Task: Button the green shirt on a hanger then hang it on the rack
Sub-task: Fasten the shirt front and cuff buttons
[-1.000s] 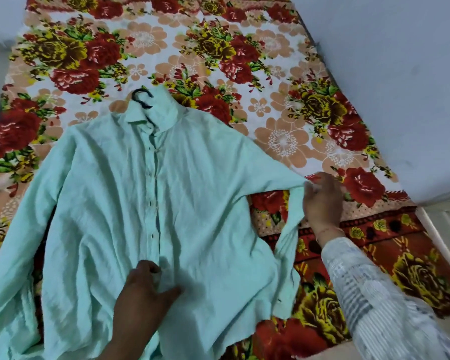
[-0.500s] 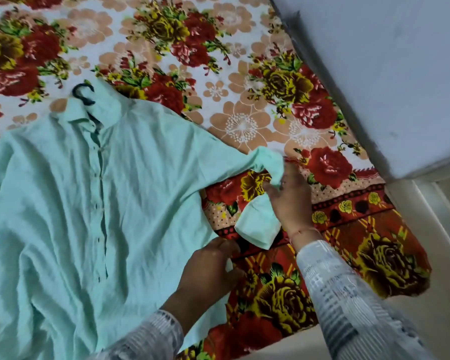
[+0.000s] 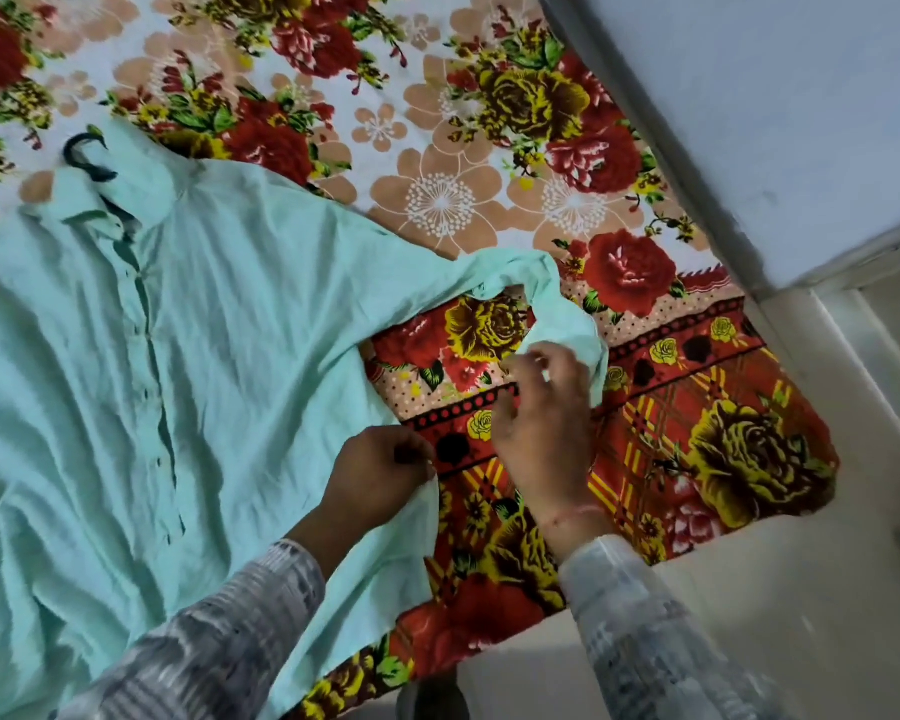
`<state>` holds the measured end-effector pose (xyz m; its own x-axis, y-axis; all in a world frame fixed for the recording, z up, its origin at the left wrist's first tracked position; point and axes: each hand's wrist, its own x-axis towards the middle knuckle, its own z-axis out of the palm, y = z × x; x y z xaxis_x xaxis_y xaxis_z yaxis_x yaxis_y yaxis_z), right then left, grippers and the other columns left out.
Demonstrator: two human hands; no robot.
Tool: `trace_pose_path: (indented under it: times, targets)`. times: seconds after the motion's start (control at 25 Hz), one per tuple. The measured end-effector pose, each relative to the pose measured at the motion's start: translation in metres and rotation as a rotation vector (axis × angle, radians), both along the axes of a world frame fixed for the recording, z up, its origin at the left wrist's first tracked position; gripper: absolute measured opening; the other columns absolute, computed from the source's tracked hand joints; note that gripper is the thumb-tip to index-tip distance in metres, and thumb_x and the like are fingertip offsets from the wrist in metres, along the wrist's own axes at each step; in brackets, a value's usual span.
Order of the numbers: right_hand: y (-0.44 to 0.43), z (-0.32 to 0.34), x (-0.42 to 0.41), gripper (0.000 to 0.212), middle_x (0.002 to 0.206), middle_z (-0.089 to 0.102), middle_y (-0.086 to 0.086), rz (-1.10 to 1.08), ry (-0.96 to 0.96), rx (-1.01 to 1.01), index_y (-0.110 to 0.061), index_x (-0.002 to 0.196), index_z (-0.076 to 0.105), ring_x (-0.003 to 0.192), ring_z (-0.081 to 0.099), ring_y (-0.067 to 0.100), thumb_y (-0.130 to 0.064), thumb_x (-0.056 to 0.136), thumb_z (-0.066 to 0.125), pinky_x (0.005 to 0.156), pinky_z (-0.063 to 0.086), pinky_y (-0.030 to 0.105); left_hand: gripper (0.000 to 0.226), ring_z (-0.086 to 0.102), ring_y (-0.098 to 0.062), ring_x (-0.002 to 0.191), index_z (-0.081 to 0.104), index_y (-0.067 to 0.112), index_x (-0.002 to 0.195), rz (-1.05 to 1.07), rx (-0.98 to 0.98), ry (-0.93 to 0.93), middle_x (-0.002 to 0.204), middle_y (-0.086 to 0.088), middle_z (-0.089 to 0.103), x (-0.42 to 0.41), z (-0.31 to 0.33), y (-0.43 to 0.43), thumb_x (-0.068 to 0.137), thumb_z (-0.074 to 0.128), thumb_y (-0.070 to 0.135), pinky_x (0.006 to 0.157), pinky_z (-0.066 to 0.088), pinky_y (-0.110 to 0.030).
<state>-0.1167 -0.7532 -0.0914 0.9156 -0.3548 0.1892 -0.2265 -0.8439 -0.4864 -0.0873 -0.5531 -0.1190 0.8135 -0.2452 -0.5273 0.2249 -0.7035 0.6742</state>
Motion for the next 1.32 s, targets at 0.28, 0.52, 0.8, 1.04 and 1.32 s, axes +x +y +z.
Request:
trace_pose_path:
  times: [0.28,0.52,0.8,1.04,1.32]
  targets:
    - [0.071,-0.012,-0.061,0.05,0.108,0.079,-0.005,0.12,0.695,0.795,-0.026,0.12,0.069,0.098,0.075,0.016,-0.025,0.072,0.085,0.087,0.062,0.046,0.008,0.056,-0.015,0.063,0.073,0.011,0.098,0.245,-0.399,0.202,0.071,0.002,0.067,-0.003,0.007,0.024,0.096,0.075,0.004,0.058,0.046,-0.027]
    - [0.044,0.007,-0.114,0.026,0.067,0.062,-0.002,-0.339,0.376,0.994,-0.025,0.098,0.077,0.066,0.062,0.02,-0.002,0.086,0.075,0.063,0.054,0.039,0.01,0.058,-0.012,0.065,0.069,0.024,0.089,0.155,-0.141,0.026,0.071,0.013,0.065,-0.017,0.0,0.069,0.094,0.078,0.028,0.063,0.046,-0.03]
    - [0.07,-0.006,-0.133,0.053,0.119,0.061,-0.004,-0.146,0.527,0.422,-0.023,0.136,0.063,0.103,0.059,0.011,-0.02,0.084,0.076,0.087,0.052,0.032,0.022,0.066,-0.015,0.078,0.062,0.032,0.091,-0.234,0.175,-0.062,0.078,0.01,0.067,-0.036,0.008,0.112,0.08,0.081,0.035,0.061,0.046,-0.027]
    - [0.099,-0.007,-0.122,0.017,0.089,0.078,0.01,-0.375,0.277,0.842,-0.017,0.093,0.076,0.083,0.073,0.029,-0.003,0.09,0.066,0.067,0.054,0.032,0.043,0.064,-0.014,0.076,0.055,0.031,0.097,-0.164,0.144,-0.138,0.079,0.009,0.063,-0.047,0.01,0.153,0.078,0.086,0.055,0.061,0.044,-0.028]
    - [0.117,0.009,-0.151,0.019,0.097,0.065,0.001,-0.201,-0.053,0.233,-0.016,0.118,0.058,0.086,0.063,0.02,-0.005,0.103,0.06,0.072,0.052,0.031,0.086,0.062,-0.024,0.091,0.062,0.024,0.11,-0.63,0.24,-0.616,0.102,0.003,0.063,-0.105,0.01,0.183,0.058,0.065,0.092,0.076,0.053,-0.042]
